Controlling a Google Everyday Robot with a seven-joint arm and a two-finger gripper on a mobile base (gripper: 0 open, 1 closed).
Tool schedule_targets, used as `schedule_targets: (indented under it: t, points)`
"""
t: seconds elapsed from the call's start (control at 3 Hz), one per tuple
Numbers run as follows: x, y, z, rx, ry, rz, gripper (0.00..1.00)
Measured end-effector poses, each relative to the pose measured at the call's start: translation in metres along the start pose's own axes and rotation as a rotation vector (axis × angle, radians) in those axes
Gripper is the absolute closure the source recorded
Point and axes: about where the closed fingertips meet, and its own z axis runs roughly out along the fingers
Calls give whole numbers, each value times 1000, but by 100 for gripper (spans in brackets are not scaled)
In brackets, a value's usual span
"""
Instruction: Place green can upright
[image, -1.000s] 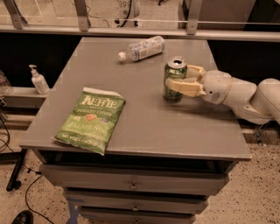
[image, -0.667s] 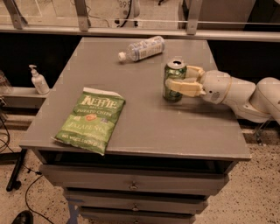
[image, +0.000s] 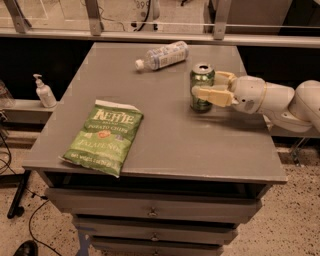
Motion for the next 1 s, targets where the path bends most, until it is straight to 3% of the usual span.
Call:
schedule_targets:
  t: [0.33, 1.0]
  points:
    - [-1, -2, -7, -18, 31, -6, 0]
    - [5, 11, -51, 21, 102, 19, 0]
